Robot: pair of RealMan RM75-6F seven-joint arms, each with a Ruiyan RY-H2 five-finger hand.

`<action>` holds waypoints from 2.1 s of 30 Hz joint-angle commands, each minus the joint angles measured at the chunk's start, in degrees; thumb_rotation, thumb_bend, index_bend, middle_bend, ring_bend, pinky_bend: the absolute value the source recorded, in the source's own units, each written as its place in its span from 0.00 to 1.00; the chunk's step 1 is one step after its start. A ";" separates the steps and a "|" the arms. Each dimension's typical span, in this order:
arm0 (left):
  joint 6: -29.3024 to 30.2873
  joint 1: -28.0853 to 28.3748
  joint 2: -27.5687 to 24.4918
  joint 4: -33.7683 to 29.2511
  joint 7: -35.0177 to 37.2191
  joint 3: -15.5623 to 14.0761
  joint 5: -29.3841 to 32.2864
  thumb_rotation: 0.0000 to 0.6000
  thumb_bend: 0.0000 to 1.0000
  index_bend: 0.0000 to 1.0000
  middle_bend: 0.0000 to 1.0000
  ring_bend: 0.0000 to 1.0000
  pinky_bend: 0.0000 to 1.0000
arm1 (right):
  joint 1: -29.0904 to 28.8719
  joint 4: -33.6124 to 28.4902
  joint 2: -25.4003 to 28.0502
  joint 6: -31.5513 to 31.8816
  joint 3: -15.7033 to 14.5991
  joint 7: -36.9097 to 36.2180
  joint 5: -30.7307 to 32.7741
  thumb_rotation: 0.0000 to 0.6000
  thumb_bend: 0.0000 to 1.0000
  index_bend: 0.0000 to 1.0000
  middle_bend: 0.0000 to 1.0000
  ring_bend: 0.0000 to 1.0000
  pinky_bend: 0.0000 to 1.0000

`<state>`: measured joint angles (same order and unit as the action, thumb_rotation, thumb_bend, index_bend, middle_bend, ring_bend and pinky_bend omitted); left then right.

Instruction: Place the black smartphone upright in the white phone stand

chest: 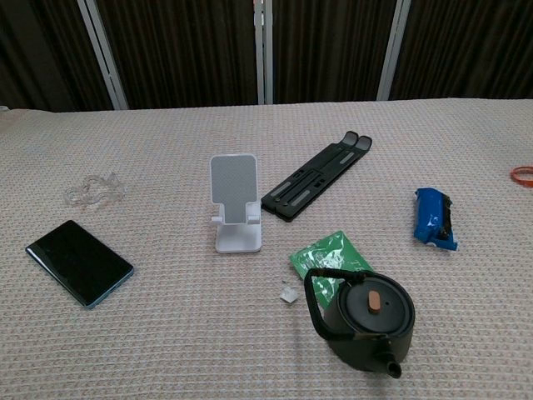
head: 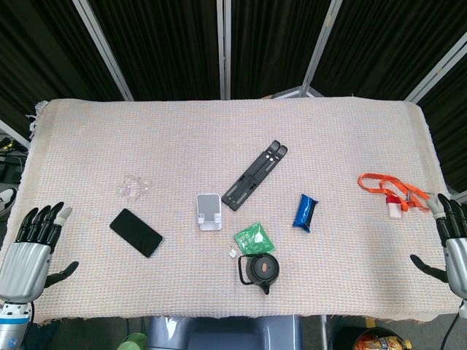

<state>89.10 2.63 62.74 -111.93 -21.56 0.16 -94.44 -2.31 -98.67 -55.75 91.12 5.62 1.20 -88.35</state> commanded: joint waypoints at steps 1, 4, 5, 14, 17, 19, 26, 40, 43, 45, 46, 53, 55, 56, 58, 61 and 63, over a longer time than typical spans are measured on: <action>-0.06 0.00 -0.02 0.02 0.02 0.02 0.08 1.00 0.00 0.00 0.00 0.00 0.00 | 0.00 -0.08 0.04 -0.06 -0.02 0.07 0.01 1.00 0.00 0.00 0.00 0.00 0.00; -0.18 -0.01 -0.06 0.12 0.03 0.03 0.29 1.00 0.00 0.00 0.00 0.00 0.00 | -0.04 -0.25 0.04 -0.23 -0.10 0.23 -0.04 1.00 0.00 0.00 0.00 0.00 0.00; -0.22 -0.02 -0.08 0.11 0.05 0.03 0.37 1.00 0.00 0.00 0.00 0.00 0.00 | -0.05 -0.29 0.04 -0.28 -0.13 0.31 -0.07 1.00 0.00 0.00 0.00 0.00 0.00; -12.97 8.01 1.77 4.43 0.78 2.55 3.88 1.00 0.00 0.00 0.00 0.00 0.00 | -0.19 -1.06 -0.12 -0.99 -0.57 2.54 -0.29 1.00 0.00 0.00 0.00 0.00 0.00; -19.18 12.26 3.46 8.39 1.29 3.61 5.09 1.00 0.00 0.00 0.00 0.00 0.02 | -0.41 -1.35 -0.33 -1.45 -0.37 3.29 0.31 1.00 0.00 0.00 0.00 0.00 0.00; -24.05 15.29 4.83 11.44 0.58 3.94 6.12 1.00 0.00 0.00 0.00 0.00 0.06 | -0.66 -1.33 -0.52 -2.00 -0.22 3.79 0.87 1.00 0.00 0.00 0.00 0.00 0.00; -37.07 25.03 12.51 24.89 -0.60 4.07 7.13 1.00 0.00 0.07 0.01 0.10 0.19 | -1.33 -1.10 -0.84 -3.71 0.96 4.85 4.52 1.00 0.00 0.00 0.00 0.00 0.00; -38.40 28.32 16.29 33.54 4.19 1.06 4.15 1.00 0.00 0.16 0.04 0.15 0.24 | -1.18 -0.75 -0.44 -3.88 1.53 4.23 6.29 1.00 0.00 0.00 0.00 0.00 0.00; -38.30 28.64 16.89 34.15 4.63 0.66 4.14 1.00 0.00 0.16 0.05 0.15 0.25 | -1.18 -0.86 -0.37 -3.90 1.49 4.14 6.20 1.00 0.00 0.00 0.00 0.00 0.00; -38.19 28.78 17.21 34.40 4.67 0.53 4.18 1.00 0.00 0.16 0.05 0.16 0.25 | -1.20 -0.88 -0.35 -3.95 1.47 4.11 6.19 1.00 0.00 0.00 0.00 0.00 0.00; -38.24 28.92 17.49 34.59 4.65 0.44 4.28 1.00 0.00 0.17 0.05 0.16 0.25 | -1.21 -0.91 -0.34 -3.97 1.46 4.11 6.16 1.00 0.00 0.00 0.00 0.00 0.00; -38.46 29.37 18.50 35.56 3.90 -0.07 4.95 1.00 0.00 0.19 0.06 0.16 0.27 | -1.16 -1.07 -0.24 -3.88 1.47 4.06 6.15 1.00 0.00 0.00 0.00 0.00 0.00; -38.50 29.45 18.67 35.83 3.76 -0.19 5.17 1.00 0.00 0.19 0.06 0.16 0.27 | -1.16 -1.07 -0.22 -3.89 1.49 4.05 6.21 1.00 0.00 0.00 0.00 0.00 0.00; -38.55 29.51 18.81 35.98 3.75 -0.27 5.35 1.00 0.00 0.19 0.06 0.16 0.27 | -1.17 -1.07 -0.21 -3.92 1.47 4.09 6.24 1.00 0.00 0.00 0.00 0.00 0.00; -38.51 29.65 19.16 36.29 3.74 -0.51 5.53 1.00 0.00 0.20 0.06 0.17 0.28 | -1.18 -1.11 -0.22 -3.97 1.44 4.15 6.23 1.00 0.00 0.00 0.00 0.00 0.00; -38.66 29.89 19.62 36.67 3.73 -0.94 5.74 1.00 0.00 0.22 0.08 0.19 0.29 | -1.19 -1.15 -0.21 -4.00 1.46 4.16 6.31 1.00 0.00 0.00 0.00 0.00 0.00; -38.75 29.97 19.91 36.88 3.55 -1.08 5.89 1.00 0.00 0.24 0.10 0.21 0.30 | -1.20 -1.16 -0.20 -4.02 1.47 4.15 6.32 1.00 0.00 0.00 0.00 0.00 0.00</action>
<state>50.38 32.56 82.57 -75.12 -17.94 -0.86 -88.60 -3.52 -99.83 -55.94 87.11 7.08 5.35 -82.04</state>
